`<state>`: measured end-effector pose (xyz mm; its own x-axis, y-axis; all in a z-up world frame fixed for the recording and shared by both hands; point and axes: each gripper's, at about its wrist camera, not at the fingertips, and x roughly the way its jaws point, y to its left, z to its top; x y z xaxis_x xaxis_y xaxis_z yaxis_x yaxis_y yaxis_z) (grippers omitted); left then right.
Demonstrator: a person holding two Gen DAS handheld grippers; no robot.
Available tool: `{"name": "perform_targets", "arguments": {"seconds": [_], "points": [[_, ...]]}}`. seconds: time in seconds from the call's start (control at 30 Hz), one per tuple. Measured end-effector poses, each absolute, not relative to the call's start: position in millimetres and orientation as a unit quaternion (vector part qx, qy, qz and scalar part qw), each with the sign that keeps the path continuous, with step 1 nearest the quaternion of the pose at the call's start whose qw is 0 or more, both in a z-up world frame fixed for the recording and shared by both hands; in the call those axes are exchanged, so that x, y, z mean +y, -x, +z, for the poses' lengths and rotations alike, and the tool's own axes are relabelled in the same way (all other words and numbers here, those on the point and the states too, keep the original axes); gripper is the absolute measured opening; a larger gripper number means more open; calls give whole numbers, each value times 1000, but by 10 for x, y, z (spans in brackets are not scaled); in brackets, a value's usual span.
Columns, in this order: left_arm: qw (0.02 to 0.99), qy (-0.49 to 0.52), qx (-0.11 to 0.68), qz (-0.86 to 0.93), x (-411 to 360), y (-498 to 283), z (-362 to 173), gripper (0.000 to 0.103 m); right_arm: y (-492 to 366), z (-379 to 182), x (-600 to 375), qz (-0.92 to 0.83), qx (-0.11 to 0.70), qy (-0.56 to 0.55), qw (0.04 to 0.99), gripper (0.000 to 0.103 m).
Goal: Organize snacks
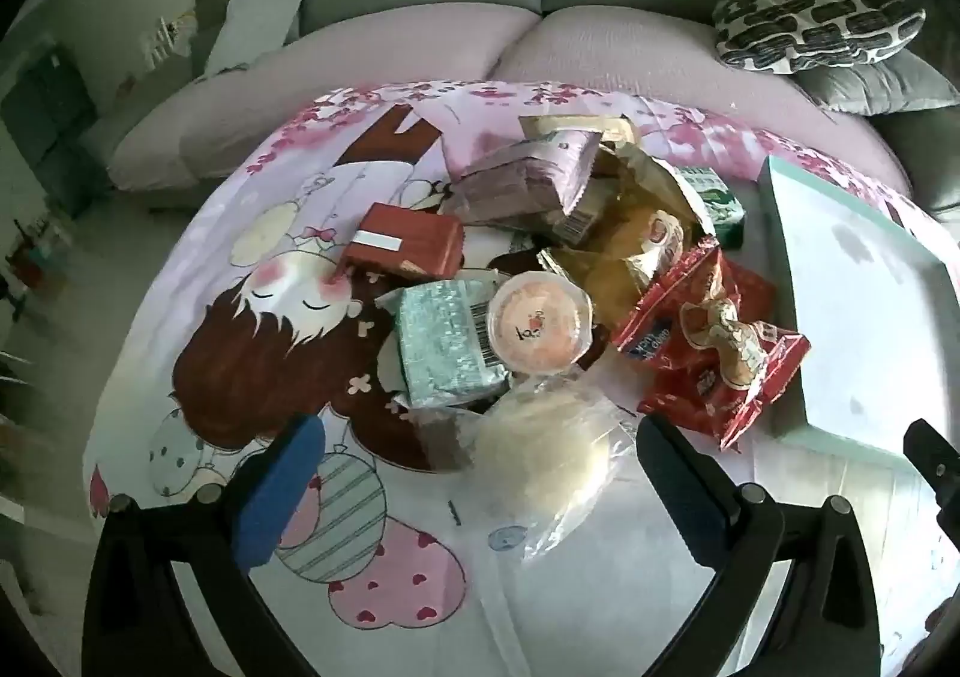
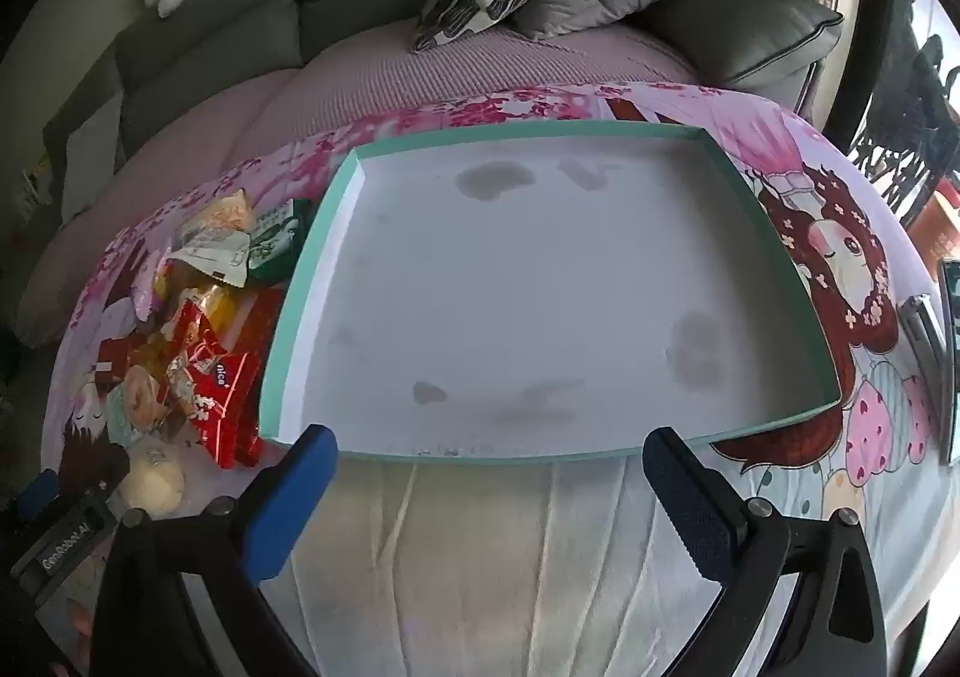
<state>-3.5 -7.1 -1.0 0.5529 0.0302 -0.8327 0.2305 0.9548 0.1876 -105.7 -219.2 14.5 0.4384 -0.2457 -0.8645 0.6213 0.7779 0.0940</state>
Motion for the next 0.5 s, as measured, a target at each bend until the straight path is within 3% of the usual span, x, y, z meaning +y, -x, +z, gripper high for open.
{"name": "perform_targets", "arguments": {"seconds": [0.1, 0.5], "points": [[871, -167, 459, -47, -325, 96, -28, 103, 1075, 116, -2230, -257, 466, -201, 823, 103], [872, -100, 470, -96, -230, 37, 35, 103, 1042, 142, -2140, -264, 468, -192, 821, 103]]}}
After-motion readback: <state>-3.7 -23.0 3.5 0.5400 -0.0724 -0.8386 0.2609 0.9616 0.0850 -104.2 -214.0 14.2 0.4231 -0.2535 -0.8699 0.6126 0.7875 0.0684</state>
